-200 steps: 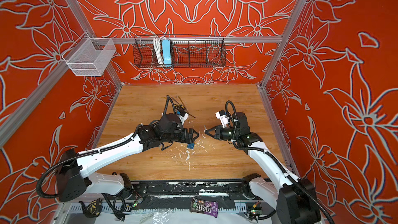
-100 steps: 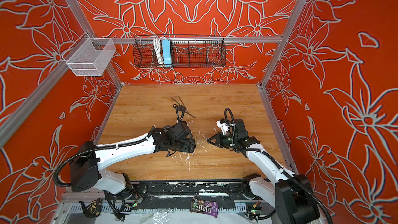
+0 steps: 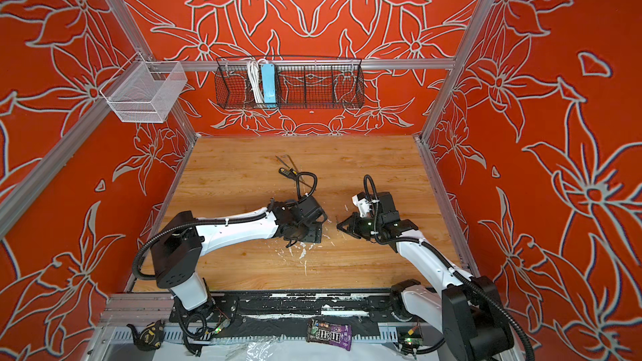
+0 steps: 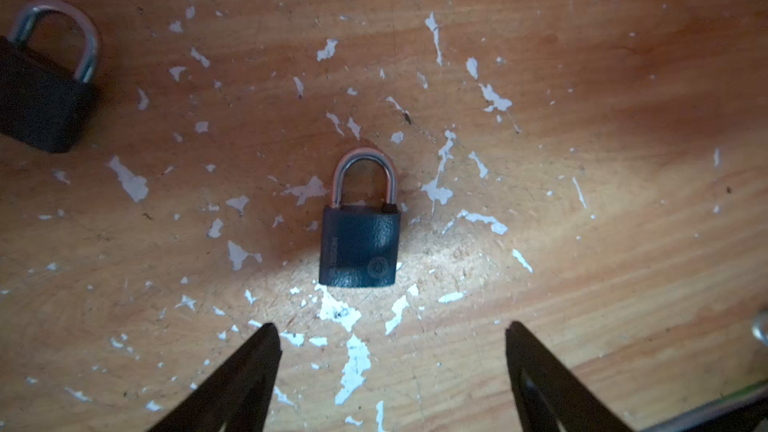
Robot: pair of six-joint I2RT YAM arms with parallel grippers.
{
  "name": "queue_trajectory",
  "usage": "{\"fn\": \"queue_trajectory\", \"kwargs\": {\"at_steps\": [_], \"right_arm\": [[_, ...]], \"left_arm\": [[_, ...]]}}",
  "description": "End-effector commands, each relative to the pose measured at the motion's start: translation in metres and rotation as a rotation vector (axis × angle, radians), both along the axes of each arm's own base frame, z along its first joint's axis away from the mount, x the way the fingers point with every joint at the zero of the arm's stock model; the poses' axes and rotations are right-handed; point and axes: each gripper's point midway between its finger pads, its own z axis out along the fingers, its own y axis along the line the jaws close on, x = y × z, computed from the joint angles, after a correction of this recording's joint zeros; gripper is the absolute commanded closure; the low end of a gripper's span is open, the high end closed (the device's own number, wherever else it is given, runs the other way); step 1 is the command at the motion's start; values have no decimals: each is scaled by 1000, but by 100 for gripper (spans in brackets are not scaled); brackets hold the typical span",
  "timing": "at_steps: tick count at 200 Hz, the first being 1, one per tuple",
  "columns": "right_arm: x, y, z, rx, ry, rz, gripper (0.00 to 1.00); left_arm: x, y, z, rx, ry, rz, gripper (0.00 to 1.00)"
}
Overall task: Unlock with the key
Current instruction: 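Lower the left gripper over the blue padlock and close on its body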
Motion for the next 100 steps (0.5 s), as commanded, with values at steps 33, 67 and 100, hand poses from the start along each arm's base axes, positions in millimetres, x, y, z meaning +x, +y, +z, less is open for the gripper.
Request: {"fn": "queue_trajectory", "kwargs": {"at_steps": [33, 67, 100], "right_arm": [[1, -4, -4, -10, 4, -24, 100], [1, -3, -2, 0, 7, -25, 100], [2, -5, -4, -12, -1, -28, 100]], "left_arm": [[8, 6, -16, 128, 25, 54, 23], [8, 4, -26, 160, 59, 71, 25], [12, 6, -35, 167, 82, 90, 25]]}}
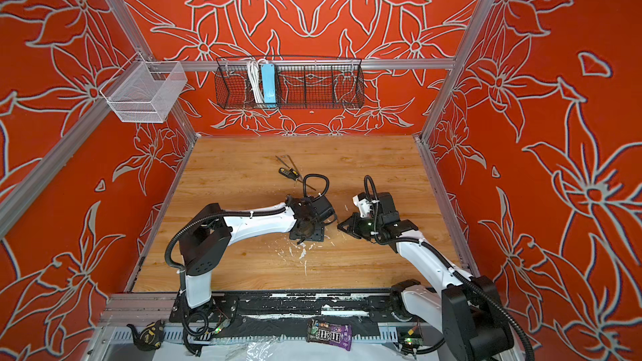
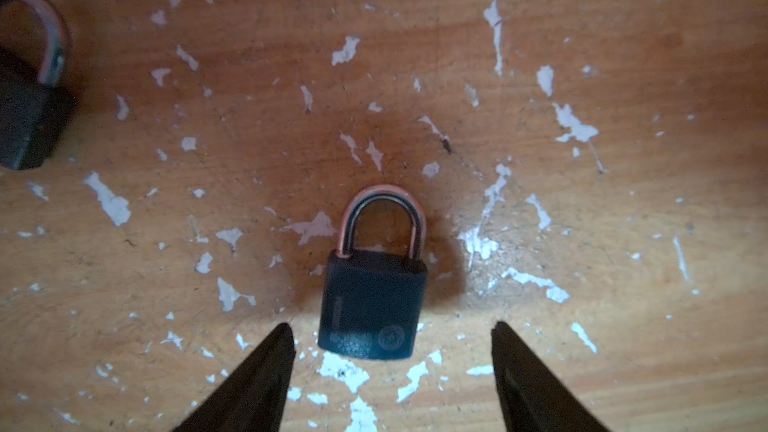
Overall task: Unlock with the key
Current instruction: 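Lower the left gripper over the blue padlock and close on its body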
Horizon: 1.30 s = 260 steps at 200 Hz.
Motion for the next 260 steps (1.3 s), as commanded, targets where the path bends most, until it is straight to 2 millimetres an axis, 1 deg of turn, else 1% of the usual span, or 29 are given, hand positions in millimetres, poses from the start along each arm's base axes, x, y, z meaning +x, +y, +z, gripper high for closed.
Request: {"fn": "queue_trajectory", "kwargs": {"at_steps": [1, 13, 36, 69, 95, 154, 182, 214, 260], "right_arm": [[2, -4, -2, -7, -6, -17, 100], [2, -3, -3, -6, -1, -17, 100], [3, -2, -2, 1, 0, -9, 100], [5, 1, 1, 22, 2, -5, 100], [6, 1, 1, 18, 3, -4, 100], [6, -1, -3, 15, 10, -12, 100], [6, 0, -2, 16, 6, -8, 100], [6, 0, -4, 20, 17, -11, 100], [6, 1, -6, 32, 19, -10, 100]], "left_arm": [[2, 8, -5, 38, 22, 39, 25], [3, 12, -8, 39, 32, 63, 26], [4, 6, -13, -2, 45, 62, 29], [4, 11, -14, 42, 58, 72, 33], [0, 6, -21, 30, 90, 70, 35], [0, 1, -26, 24, 100, 91, 42], [0, 3, -29, 38, 99, 98, 45], [-1, 12, -31, 76, 93, 121, 48], [-2, 14, -35, 90, 97, 125, 52]]}}
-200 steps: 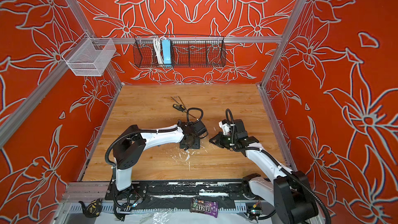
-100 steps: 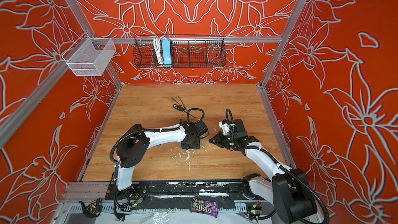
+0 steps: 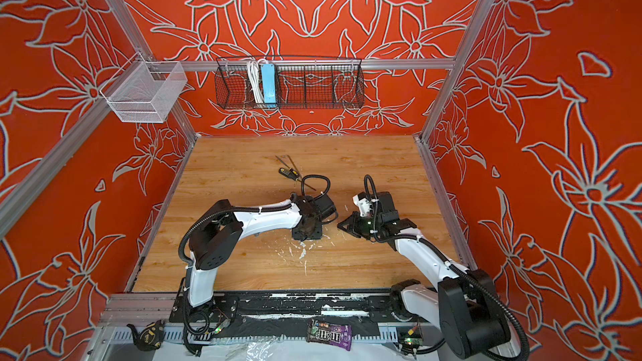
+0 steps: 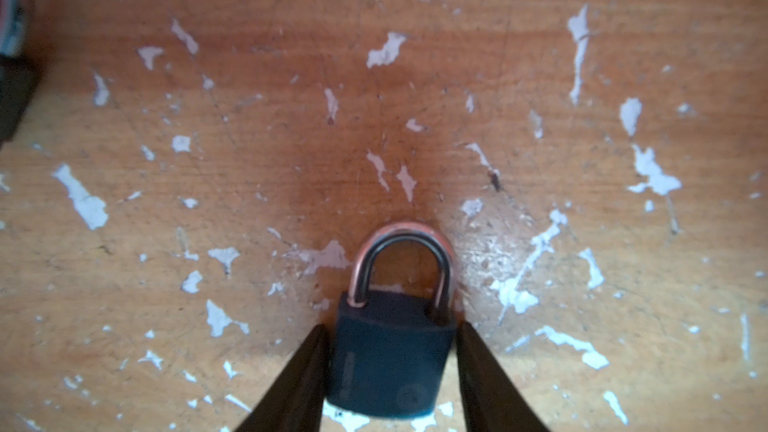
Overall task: Unlock with the key
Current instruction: 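Lower the left gripper over the blue padlock and close on its body, then lift the blue padlock with the left gripper while the right gripper brings the key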
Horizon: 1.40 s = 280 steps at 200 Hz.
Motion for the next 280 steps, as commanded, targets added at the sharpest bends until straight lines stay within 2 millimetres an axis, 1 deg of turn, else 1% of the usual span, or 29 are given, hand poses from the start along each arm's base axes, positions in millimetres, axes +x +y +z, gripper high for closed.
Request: {"fn": "queue_trajectory", "kwargs": {"at_steps": [1, 43, 70, 96, 118, 141, 175, 208, 250, 280], "right_arm": [[0, 1, 0, 27, 8, -1, 100], [-1, 0, -1, 20, 8, 0, 100], [-2, 1, 1, 26, 3, 11, 100], [-3, 1, -1, 19, 9, 11, 100], [-3, 4, 4, 43, 7, 24, 100], [-5, 2, 1, 27, 13, 25, 100], [-8, 5, 7, 50, 22, 40, 100], [-12, 3, 6, 43, 35, 33, 100], [-20, 8, 10, 43, 35, 44, 100], [-26, 15, 18, 41, 16, 49, 100]], "left_arm": [[-8, 11, -19, 63, 43, 23, 52], [-9, 10, -20, 59, 48, 22, 56], [-7, 7, -14, 36, 33, 20, 59], [-5, 7, -7, 36, 22, 22, 62], [-3, 4, -1, 9, 7, 25, 65], [0, 2, 7, -8, -13, 28, 68], [3, 0, 23, -58, -60, 53, 73], [8, 2, 42, -122, -112, 102, 80], [18, 6, 72, -230, -204, 157, 86], [23, 8, 87, -302, -242, 215, 89]]}}
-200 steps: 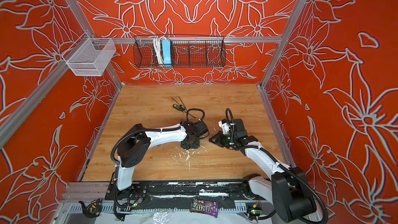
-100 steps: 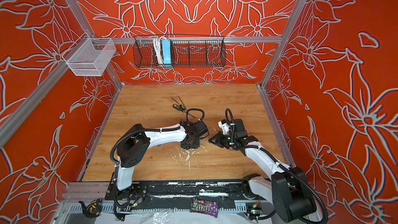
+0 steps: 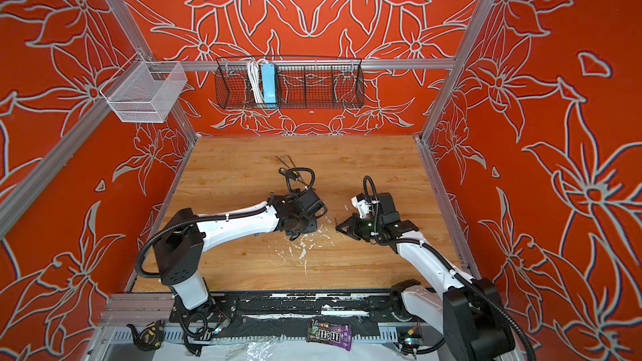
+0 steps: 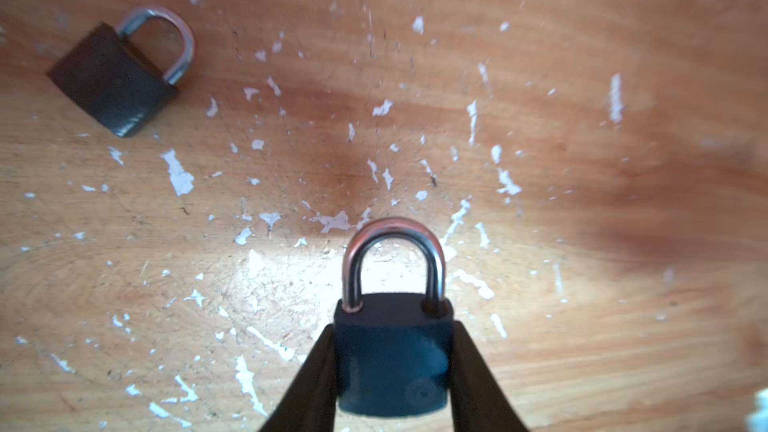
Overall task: Unlock with the key
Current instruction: 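Lift the blue padlock with the left gripper while the right gripper brings the key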
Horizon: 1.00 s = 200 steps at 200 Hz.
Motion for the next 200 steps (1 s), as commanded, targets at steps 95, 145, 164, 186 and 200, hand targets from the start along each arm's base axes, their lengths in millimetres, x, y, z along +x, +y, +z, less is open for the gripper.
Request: {"fn": "queue_trajectory", "kwargs": {"at_steps": [95, 145, 164, 186, 200], "right_arm": [[-14, 41, 4, 4, -62, 1, 100], [-9, 54, 1, 14, -94, 1, 100], [-8, 61, 2, 18, -107, 11, 100], [-8, 67, 3, 19, -121, 26, 100], [-8, 70, 1, 18, -126, 33, 100]], "left_arm": [[22, -4, 45, -239, -110, 197, 98], [23, -2, 53, -261, -127, 213, 100], [22, -3, 54, -282, -131, 212, 100], [21, -3, 54, -281, -129, 209, 100], [21, -4, 55, -281, -130, 203, 100]]}}
